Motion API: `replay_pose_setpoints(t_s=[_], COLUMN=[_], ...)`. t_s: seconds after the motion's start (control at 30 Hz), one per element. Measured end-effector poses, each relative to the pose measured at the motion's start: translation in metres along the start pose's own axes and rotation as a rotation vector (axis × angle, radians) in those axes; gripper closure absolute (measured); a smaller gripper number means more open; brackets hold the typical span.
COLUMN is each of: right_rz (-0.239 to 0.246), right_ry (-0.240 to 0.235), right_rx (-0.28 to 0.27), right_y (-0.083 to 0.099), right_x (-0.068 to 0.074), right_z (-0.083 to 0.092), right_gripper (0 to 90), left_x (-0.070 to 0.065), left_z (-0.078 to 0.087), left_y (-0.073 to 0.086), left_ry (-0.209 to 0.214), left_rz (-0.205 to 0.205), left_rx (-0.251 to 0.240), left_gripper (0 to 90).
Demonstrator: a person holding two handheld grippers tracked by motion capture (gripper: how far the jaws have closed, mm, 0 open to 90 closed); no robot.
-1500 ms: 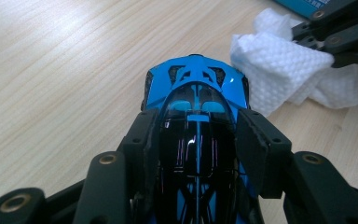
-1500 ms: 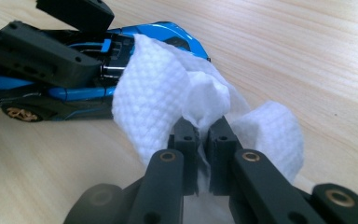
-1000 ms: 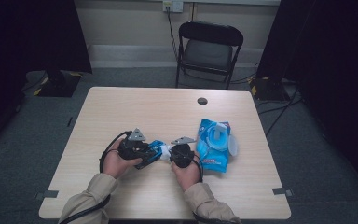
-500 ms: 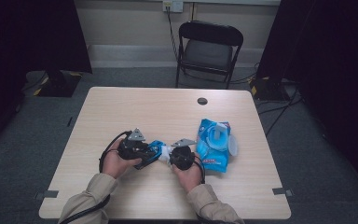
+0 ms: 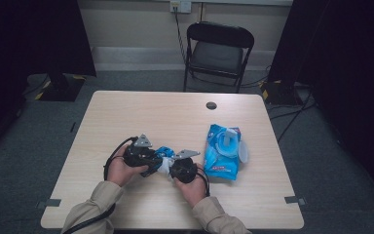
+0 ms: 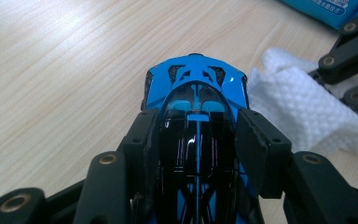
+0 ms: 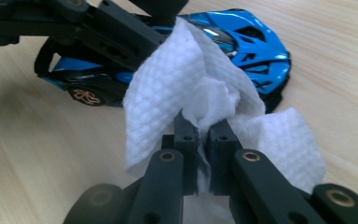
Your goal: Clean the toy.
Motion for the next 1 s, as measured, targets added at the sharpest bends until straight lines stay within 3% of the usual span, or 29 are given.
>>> replay_pose_setpoints(t_s=[0.2,0.47,1.0], right_rz=[0.001,0.013,0.022], right_ry=[-0.014,-0.051,-0.080], right_rx=[-0.002,0.004,0.010], right_y=[0.000,0.000,0.001], right_x=[0.004,0.020,0.032], right_z=[-0.001,-0.006,-0.008], right_gripper=[85.1,85.1,85.3], left_x=[0.000,0.000,-0.001], left_z=[-0.001,0.000,0.000], left_y=[0.000,0.000,0.000], left_ry=[0.000,-0.004,-0.007], left_rz=[0.006,-0.001,-0.001], left_rx=[0.000,0.002,-0.001], left_gripper=[50.6,50.6,50.6])
Point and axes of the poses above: each handheld gripper's, and its own axes: z roughly backward along the jaws, y roughly out of its underside, x roughly to its left, the point moved 6 cm from there along -z, roughly forward along the jaws, and after that the axes turned 10 degrees about -x, right-handed, at the moved point
